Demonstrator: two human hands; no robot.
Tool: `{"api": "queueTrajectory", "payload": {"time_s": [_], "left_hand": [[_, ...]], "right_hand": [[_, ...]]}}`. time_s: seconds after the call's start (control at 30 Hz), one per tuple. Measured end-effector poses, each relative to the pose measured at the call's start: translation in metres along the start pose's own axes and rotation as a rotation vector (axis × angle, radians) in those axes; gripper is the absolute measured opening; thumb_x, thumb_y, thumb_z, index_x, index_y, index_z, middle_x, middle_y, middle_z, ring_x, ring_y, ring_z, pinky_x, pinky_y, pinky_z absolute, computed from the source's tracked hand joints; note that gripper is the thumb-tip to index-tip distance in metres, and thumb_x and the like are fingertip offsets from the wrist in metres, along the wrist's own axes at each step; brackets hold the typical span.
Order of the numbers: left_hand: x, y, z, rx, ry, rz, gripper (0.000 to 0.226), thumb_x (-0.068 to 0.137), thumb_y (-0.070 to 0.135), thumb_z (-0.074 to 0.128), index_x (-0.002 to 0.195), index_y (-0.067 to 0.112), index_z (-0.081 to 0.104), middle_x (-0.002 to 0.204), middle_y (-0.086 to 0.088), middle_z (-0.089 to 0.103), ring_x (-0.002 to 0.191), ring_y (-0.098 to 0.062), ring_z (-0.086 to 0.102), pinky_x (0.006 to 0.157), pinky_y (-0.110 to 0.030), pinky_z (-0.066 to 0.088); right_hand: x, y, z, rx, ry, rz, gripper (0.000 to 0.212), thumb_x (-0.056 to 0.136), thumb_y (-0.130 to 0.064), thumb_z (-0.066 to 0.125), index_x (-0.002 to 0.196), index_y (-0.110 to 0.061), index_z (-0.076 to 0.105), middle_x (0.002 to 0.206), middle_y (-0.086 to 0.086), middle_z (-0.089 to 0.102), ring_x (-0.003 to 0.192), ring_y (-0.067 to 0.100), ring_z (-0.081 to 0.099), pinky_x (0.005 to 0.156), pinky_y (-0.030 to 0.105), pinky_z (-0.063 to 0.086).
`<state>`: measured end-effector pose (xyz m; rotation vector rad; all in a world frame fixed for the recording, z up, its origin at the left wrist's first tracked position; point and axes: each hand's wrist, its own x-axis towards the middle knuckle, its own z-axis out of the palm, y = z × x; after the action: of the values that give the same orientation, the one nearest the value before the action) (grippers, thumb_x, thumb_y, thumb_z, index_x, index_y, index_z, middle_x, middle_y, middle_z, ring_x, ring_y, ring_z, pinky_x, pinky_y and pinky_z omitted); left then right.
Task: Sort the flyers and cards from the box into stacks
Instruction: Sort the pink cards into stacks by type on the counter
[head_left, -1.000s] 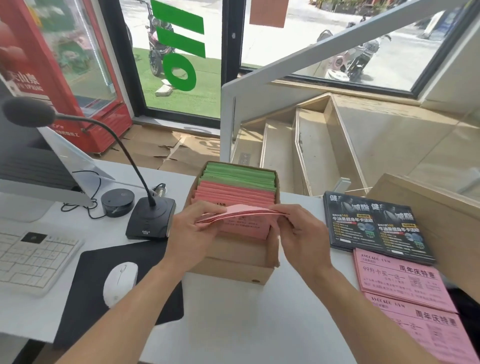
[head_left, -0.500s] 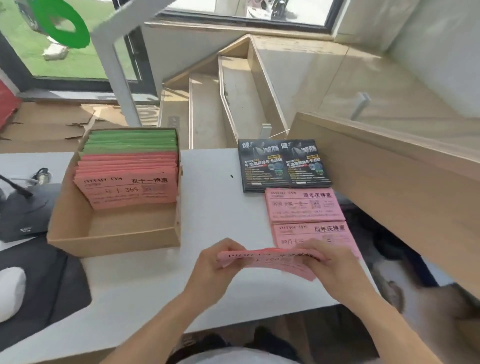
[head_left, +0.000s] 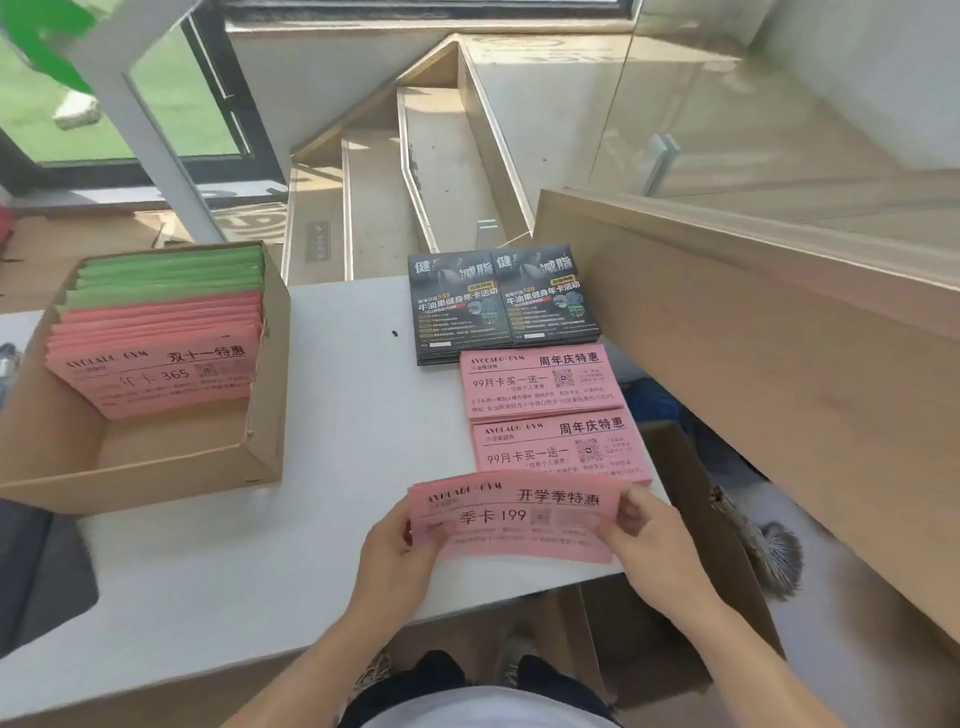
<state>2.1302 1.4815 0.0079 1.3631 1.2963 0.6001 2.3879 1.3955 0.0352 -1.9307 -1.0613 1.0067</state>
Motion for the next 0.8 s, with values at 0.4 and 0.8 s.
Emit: {"api": "queueTrajectory", "payload": {"time_s": [0.4, 0.8], "left_hand": [[0.068, 0.032, 0.056, 0.16, 0.168, -0.071, 0.07, 0.085, 0.027, 0.08, 0.143, 0.028, 0.041, 0.102, 0.012, 0.061, 0.081, -0.007, 0.065, 0.065, -0.023, 0.049], [0.031, 0.019, 0.09, 0.296, 0.052, 0.006, 0.105, 0.078, 0.018, 0.081, 0.159, 0.029, 0.015, 0.15, 0.01, 0.033, 0.139, -0.007, 0.032, 0.111, -0.022, 0.03]], "right_hand": [[0.08, 0.007, -0.032, -0.158, 0.239, -0.046, 0.04, 0.096, -0.033, 0.066, 0.134, -0.037, 0.054, 0.108, -0.015, 0.067, 0.092, 0.004, 0.067, 0.069, 0.025, 0.059], [0.078, 0.027, -0.03, -0.436, -0.071, 0.032, 0.075, 0.077, -0.036, 0.081, 0.142, -0.027, 0.044, 0.145, -0.008, 0.037, 0.128, 0.017, 0.044, 0.103, 0.044, 0.05]]}}
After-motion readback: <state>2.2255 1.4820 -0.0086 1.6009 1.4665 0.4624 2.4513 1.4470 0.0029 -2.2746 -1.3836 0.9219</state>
